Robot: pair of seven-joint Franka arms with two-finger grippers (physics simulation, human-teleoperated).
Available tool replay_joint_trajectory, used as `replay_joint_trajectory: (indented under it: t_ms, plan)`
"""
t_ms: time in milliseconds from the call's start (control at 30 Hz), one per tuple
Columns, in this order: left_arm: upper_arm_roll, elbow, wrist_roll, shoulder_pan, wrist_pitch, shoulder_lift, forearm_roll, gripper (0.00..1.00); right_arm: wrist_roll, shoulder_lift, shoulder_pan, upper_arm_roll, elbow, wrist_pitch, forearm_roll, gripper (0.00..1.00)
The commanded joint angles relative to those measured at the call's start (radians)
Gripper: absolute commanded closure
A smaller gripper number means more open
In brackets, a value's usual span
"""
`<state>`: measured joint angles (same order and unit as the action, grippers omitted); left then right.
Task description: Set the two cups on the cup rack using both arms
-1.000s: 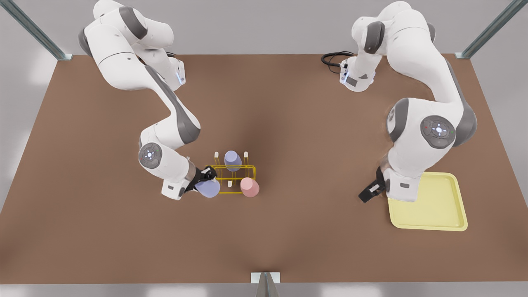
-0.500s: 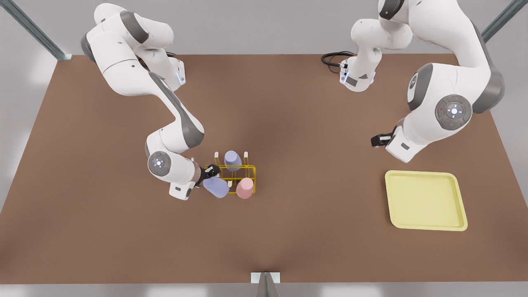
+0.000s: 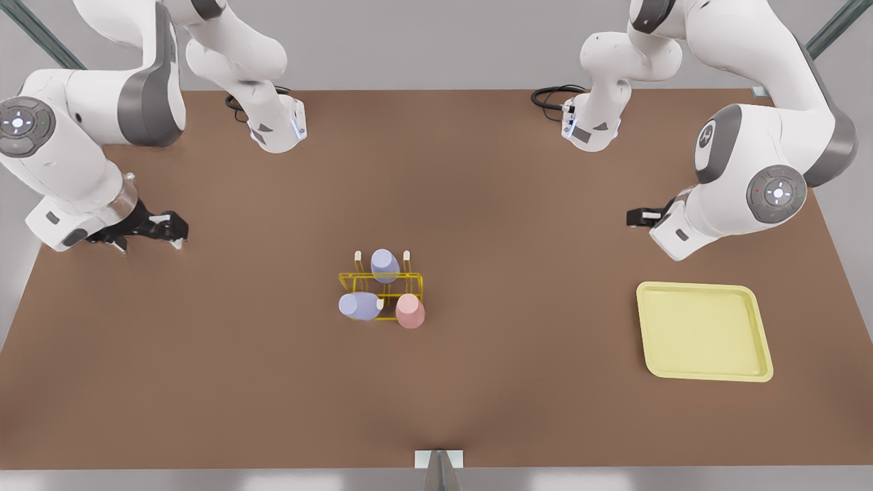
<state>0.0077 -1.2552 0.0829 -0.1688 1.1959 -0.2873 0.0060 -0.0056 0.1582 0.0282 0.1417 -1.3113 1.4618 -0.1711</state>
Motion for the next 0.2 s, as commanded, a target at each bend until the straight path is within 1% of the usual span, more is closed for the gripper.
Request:
replay_joint_trajectory:
  t_ms: [0, 100, 167]
  plan:
    - [0.0, 0.0, -0.153, 0.0, -0.015, 0.0, 0.0, 0.0, 0.012, -0.048, 0.013, -0.001, -0.038, -0.115, 0.024, 0.0]
    - [0.0, 0.0, -0.153, 0.0, -0.015, 0.0, 0.0, 0.0, 0.019, -0.134, 0.036, -0.001, -0.141, -0.094, 0.079, 0.0]
    - [0.0, 0.0, -0.153, 0.0, -0.015, 0.0, -0.001, 0.0, 0.019, -0.138, 0.038, -0.001, -0.149, -0.09, 0.085, 0.0]
